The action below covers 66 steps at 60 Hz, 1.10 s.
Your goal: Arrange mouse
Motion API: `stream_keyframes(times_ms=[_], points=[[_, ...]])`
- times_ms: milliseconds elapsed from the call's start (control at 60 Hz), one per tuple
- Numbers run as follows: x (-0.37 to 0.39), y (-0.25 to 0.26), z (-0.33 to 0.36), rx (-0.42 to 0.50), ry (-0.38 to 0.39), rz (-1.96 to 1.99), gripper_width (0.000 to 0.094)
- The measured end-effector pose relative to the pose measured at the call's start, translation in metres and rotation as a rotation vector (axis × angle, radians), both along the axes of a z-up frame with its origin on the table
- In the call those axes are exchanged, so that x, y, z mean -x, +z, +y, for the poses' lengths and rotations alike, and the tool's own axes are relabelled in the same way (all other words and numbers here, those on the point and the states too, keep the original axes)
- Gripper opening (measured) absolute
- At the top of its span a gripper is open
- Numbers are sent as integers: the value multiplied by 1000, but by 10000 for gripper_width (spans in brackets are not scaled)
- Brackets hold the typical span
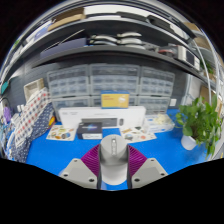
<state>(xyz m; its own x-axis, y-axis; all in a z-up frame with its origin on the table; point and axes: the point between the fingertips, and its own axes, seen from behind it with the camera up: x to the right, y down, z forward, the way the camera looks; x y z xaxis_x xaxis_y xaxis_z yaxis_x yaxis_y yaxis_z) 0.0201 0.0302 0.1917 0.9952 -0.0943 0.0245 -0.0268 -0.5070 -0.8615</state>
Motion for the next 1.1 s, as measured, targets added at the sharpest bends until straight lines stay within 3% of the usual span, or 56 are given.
stream_keyframes(times_ms=[167,367,517,633,800,817,867,933,1100], points=[[88,-63,-11,85,86,19,353],[122,-160,-32,243,84,31,356],[130,-203,-50,327,80,49,366],[129,-203,-47,288,91,13,376],[130,-204,-47,308,82,46,501],[131,-204,-49,324,81,53,523],[129,-200,-51,346,67,71,709],[124,-179,-47,314,57,67,888],[101,-102,-45,213,59,59,878]])
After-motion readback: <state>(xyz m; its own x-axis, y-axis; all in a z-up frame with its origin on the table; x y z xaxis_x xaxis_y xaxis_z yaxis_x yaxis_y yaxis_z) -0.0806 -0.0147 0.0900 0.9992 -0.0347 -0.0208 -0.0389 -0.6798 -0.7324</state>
